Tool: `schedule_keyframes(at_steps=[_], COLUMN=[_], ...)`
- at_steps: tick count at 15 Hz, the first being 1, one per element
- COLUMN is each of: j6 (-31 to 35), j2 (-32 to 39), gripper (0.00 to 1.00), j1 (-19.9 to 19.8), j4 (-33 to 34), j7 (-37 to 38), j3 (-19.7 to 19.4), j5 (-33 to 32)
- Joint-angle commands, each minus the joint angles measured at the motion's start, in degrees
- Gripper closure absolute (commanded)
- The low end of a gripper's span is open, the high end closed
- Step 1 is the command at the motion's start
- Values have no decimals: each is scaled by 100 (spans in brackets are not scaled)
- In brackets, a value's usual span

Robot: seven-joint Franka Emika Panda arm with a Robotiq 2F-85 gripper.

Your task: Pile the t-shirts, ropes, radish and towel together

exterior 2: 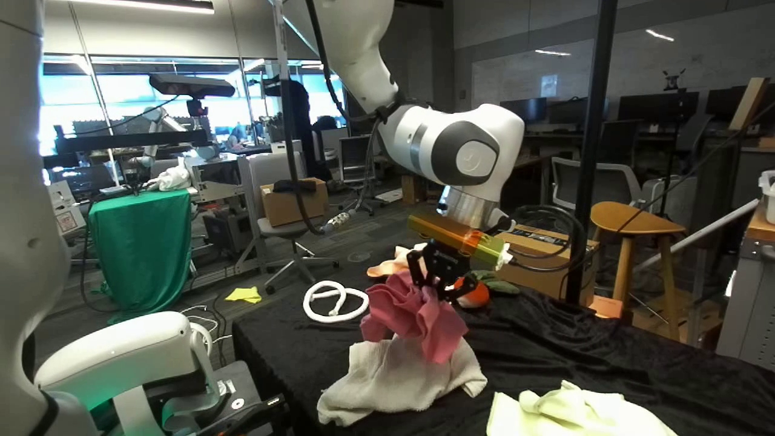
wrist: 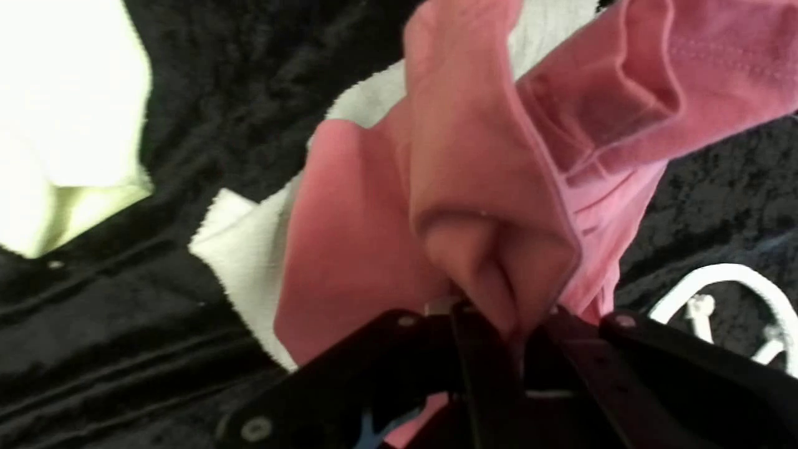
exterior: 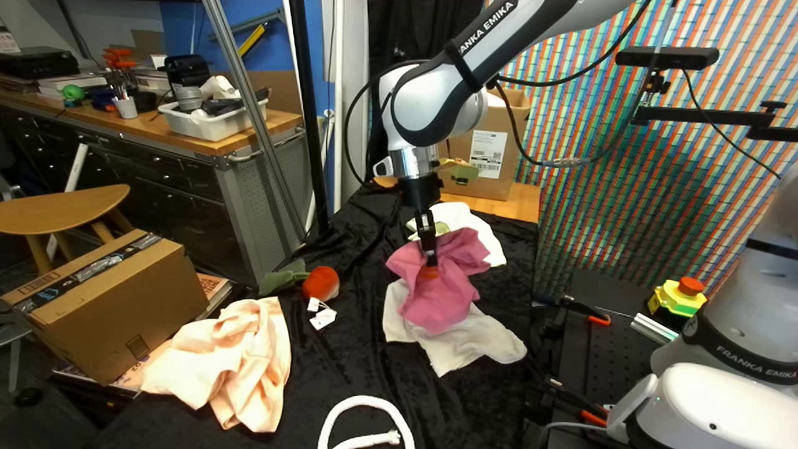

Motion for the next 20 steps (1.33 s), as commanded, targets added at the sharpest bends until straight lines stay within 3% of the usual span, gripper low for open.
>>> schedule_keyframes(at_steps=[1,5,6,8,16,20], j6=[169,588,661,813,777,811], j2=[-446,-557,-585,-603,-735,-880], gripper=[95,93,65,60,0,0], j1=[159,358,394,445,552,834], j4=[-595,-903,-960,-1031,-896,-832], j7=[-243,-263,-256,-211,125,650], j3=[90,99,89,72,29,91], j5=[626,970,960,916,686,194])
